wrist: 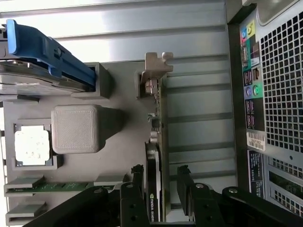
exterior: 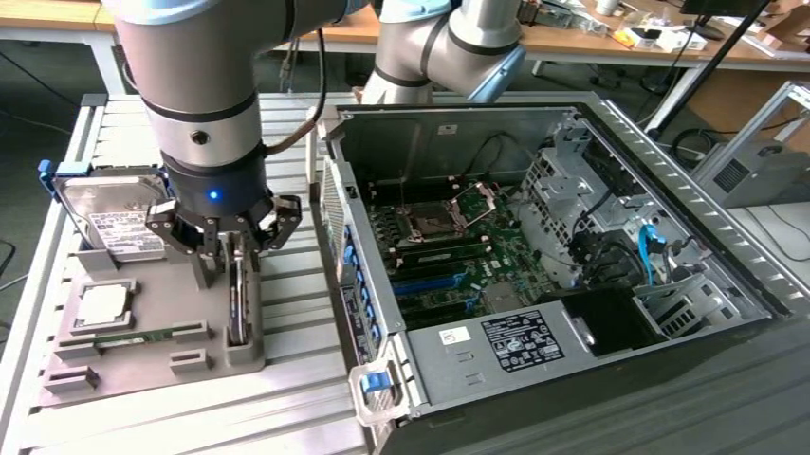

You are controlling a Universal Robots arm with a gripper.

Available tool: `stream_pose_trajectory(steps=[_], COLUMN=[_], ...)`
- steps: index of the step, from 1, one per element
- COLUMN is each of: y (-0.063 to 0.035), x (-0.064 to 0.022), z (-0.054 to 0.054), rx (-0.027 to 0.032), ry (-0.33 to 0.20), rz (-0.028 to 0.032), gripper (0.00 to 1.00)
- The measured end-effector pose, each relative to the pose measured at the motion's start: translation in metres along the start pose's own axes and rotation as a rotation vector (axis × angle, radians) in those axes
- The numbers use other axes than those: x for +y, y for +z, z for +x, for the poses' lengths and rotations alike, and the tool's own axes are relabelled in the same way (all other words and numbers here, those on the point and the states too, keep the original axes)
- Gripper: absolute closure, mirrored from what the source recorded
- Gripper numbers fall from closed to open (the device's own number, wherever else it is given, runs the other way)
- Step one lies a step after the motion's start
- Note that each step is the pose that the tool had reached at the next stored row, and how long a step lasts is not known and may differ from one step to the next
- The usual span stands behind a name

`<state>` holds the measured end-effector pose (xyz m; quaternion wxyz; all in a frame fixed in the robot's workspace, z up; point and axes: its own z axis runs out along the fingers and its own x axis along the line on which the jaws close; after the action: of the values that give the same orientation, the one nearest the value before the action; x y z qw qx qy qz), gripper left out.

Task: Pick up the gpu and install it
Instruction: 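Pick up the gpu and move the gpu toward the slot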

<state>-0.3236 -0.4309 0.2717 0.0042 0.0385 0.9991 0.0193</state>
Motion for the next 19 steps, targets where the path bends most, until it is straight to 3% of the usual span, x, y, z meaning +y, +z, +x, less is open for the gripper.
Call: stream_pose_trajectory(steps=[10,19], y=[0.0205,0.0257], x=[0.0028,0.0026], z=[0.001,0.002], rx=[0.0001,0.0001], ry=[0.0,0.0], rz=[0.0001,0.0001], gripper=[0.58,0.58])
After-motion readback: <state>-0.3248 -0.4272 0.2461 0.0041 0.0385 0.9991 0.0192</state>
